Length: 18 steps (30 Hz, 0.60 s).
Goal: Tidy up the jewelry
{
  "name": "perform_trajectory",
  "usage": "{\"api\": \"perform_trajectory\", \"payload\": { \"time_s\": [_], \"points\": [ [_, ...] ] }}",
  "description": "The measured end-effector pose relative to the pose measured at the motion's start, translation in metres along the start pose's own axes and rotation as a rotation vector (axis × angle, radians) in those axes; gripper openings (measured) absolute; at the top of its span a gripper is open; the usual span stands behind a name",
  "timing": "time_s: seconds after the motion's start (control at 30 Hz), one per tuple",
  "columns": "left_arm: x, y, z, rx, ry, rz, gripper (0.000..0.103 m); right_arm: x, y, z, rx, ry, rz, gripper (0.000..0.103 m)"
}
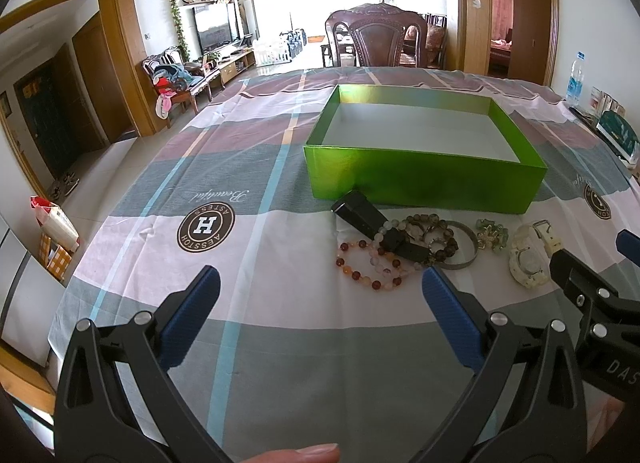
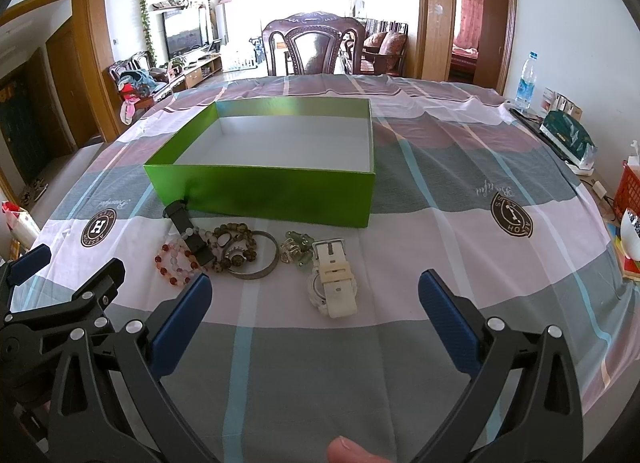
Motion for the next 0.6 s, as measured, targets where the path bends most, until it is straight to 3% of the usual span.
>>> {"api": "perform_trajectory", "payload": {
  "time_s": [0.47,0.6],
  "points": [
    [0.004,0.000,0.003,0.003,0.022,-0.006,0.100,0.001,-0.001,0.001,0.003,0.001,-0.002,0.101],
    [0.011,0.008,0.021,0.003,0.075,-0.030,0.100,0.007,-0.015,0.014,0.080,0.022,-0.031,0.100]
  ]
}}
Point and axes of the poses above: each gripper's, at about its wrist camera, not at the fingertips, and z roughly the way its jaws point, y to its left, x to its underside, the point moved 6 cm from there along z, roughly the way its jaws point, and after that the axes turned 15 degrees about x, right-handed, at the moved point
